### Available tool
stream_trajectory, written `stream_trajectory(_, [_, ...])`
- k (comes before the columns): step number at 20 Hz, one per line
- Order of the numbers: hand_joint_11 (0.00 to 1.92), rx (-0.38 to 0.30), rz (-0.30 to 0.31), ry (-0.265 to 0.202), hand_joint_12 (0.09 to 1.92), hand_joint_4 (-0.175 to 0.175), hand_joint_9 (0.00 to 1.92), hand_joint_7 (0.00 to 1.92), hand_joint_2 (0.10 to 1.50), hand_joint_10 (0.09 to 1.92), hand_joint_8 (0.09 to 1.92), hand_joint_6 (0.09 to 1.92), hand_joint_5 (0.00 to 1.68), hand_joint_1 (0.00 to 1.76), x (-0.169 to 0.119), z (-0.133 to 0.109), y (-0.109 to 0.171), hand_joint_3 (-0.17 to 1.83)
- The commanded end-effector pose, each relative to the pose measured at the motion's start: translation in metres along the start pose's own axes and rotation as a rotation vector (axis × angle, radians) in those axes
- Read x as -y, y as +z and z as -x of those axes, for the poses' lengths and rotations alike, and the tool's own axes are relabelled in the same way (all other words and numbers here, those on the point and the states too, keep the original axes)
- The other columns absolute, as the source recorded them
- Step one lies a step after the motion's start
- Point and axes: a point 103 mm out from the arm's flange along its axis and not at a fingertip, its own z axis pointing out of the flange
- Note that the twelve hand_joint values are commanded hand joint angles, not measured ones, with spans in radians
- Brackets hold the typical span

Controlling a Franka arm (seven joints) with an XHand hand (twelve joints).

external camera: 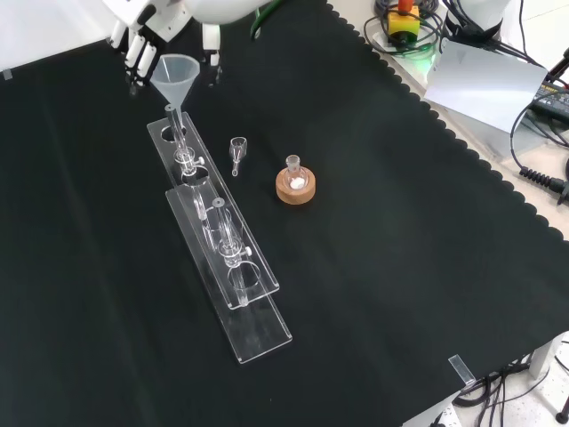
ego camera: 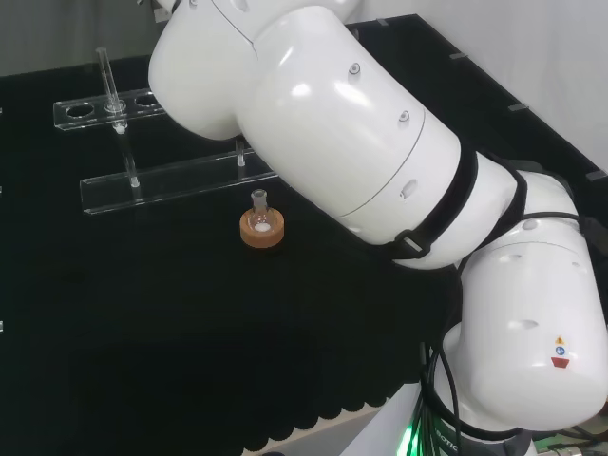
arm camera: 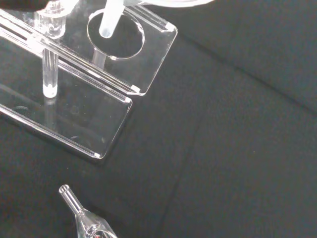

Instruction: Put the funnel back on the funnel stand.

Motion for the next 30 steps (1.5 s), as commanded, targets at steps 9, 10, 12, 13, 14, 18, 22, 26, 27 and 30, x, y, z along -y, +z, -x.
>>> stream_trajectory(9, [0.48,0.038,-0.009,0.017,1.36,-0.027,0.92,0.47,0.81,0.47,0.65,0.09,0.53,0.63,-0.016,-0.002,0.010,0.21])
stream_trajectory(10, [0.48,0.039,-0.012,0.019,1.36,-0.027,0.92,0.47,0.81,0.47,0.65,0.09,0.53,0.63,-0.017,-0.001,0.011,0.22])
stream_trajectory(12, [0.48,0.038,-0.016,0.020,1.36,-0.027,0.92,0.48,0.81,0.47,0.65,0.09,0.53,0.63,-0.019,0.000,0.013,0.22])
stream_trajectory(13, [0.48,0.033,-0.017,0.020,1.35,-0.027,0.92,0.48,0.81,0.47,0.65,0.09,0.53,0.63,-0.019,0.000,0.014,0.22])
stream_trajectory(14, [0.48,0.025,-0.016,0.020,1.35,-0.027,0.92,0.48,0.81,0.47,0.65,0.09,0.53,0.63,-0.020,0.001,0.016,0.22])
stream_trajectory(18, [0.47,0.018,-0.028,0.029,1.35,-0.029,0.90,0.46,0.80,0.46,0.64,0.09,0.51,0.63,-0.023,0.001,0.021,0.23])
stream_trajectory(22, [0.44,0.014,-0.030,0.034,1.37,-0.034,0.73,0.33,0.79,0.53,0.69,0.09,0.41,0.62,-0.025,-0.002,0.026,0.25])
stream_trajectory(26, [0.41,0.012,-0.029,0.035,1.39,-0.037,0.59,0.21,0.77,0.63,0.72,0.09,0.32,0.61,-0.026,-0.005,0.030,0.28])
stream_trajectory(27, [0.40,0.012,-0.031,0.035,1.39,-0.037,0.57,0.19,0.77,0.63,0.72,0.09,0.31,0.60,-0.026,-0.006,0.030,0.28])
stream_trajectory(30, [0.40,0.011,-0.034,0.031,1.40,-0.037,0.54,0.16,0.76,0.63,0.72,0.09,0.30,0.60,-0.026,-0.006,0.031,0.28])
